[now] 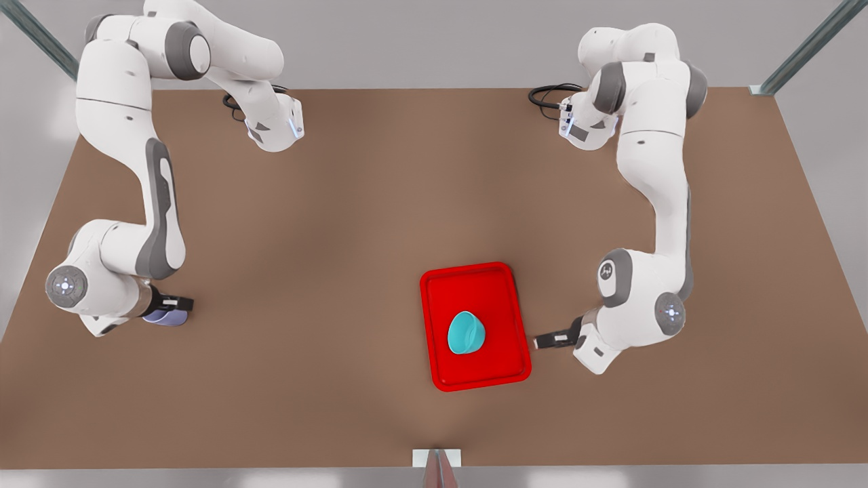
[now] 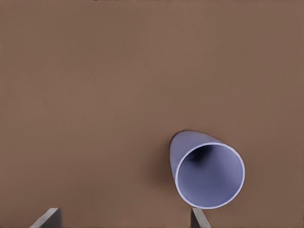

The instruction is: Place the bowl on the tray with the left arm and the cup on the tray with the right arm

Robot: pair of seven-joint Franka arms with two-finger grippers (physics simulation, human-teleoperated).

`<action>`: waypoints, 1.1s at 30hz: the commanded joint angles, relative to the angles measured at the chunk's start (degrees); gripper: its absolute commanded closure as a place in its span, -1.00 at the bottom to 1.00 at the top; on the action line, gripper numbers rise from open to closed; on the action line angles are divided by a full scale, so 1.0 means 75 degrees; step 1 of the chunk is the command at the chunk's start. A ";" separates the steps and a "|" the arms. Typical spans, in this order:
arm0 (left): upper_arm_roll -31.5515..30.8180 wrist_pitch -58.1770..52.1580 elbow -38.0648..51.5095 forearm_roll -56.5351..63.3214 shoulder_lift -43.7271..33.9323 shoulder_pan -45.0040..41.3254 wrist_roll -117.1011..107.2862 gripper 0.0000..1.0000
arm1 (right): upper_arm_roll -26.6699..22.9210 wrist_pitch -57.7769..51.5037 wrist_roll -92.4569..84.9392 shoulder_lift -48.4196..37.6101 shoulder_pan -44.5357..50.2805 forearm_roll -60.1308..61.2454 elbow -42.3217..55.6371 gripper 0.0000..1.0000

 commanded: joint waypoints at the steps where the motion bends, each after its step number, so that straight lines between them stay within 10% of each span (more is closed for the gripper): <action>1: 0.0160 -0.0203 -0.0011 0.0953 -0.0096 0.0003 0.0192 -1.00 | -0.0009 0.0009 -0.0015 0.0007 0.0005 0.0000 0.0000 -1.00; 8: 0.0736 -0.2126 -0.0070 0.2862 -0.1783 0.0003 0.0392 -1.00 | -0.0173 0.0477 -0.0753 0.0253 0.0005 0.0000 -0.0164 -1.00; 13: -0.0495 -0.1985 -0.1383 0.3742 -0.3412 0.0624 0.0416 -1.00 | -0.0243 0.0770 -0.1211 0.0487 -0.0018 0.0012 -0.0199 -1.00; 26: -0.0448 -0.1962 -0.1277 0.3718 -0.3096 0.0566 0.0427 -1.00 | -0.0325 0.1169 -0.1340 0.0897 -0.0042 0.0059 -0.0246 -0.97; 33: -0.0448 -0.1997 -0.1289 0.3707 -0.3096 0.0566 0.0369 -1.00 | -0.0348 0.1403 -0.1539 0.0921 -0.0077 0.0176 -0.0492 0.25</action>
